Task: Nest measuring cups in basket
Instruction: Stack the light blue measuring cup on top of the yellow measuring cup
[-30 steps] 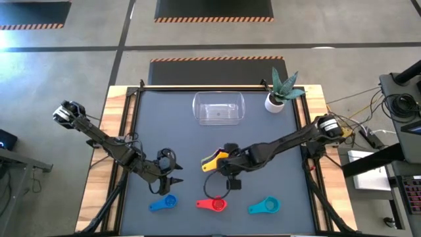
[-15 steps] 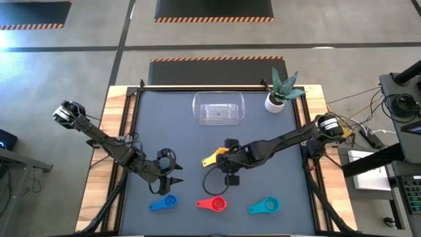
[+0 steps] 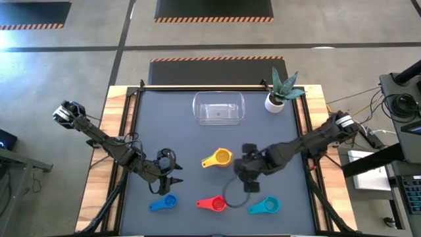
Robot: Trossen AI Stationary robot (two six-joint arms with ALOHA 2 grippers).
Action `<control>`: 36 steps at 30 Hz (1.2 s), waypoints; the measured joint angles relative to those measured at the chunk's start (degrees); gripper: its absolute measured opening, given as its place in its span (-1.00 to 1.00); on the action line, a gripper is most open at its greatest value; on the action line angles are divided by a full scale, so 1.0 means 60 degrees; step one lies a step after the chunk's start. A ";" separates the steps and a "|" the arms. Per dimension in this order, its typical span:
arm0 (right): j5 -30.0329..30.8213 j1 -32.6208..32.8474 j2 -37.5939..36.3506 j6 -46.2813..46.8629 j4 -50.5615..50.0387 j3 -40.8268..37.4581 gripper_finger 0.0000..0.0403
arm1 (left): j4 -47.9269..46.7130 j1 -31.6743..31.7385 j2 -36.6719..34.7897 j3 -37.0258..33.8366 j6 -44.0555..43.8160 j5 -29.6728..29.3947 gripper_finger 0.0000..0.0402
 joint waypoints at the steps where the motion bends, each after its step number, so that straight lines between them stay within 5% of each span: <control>1: -0.0048 0.0245 -0.0075 0.0358 -0.0043 -0.0129 -0.33 | 0.0002 0.0000 0.0000 0.0000 0.0039 0.0000 0.17; 16: -0.0454 0.3661 -0.0198 0.3933 -0.0483 -0.1161 -0.46 | 0.0093 0.0000 0.0009 0.0000 0.0284 0.0000 0.17; 30: -0.1298 0.4193 -0.0202 0.6344 0.1759 -0.3255 -0.42 | 0.0595 -0.0004 0.0691 0.0000 0.0007 0.0102 0.17; 36: -0.1150 0.4208 -0.0202 0.6632 0.1876 -0.3641 -0.57 | 0.0662 -0.0004 0.0941 0.0000 -0.0193 0.0181 0.17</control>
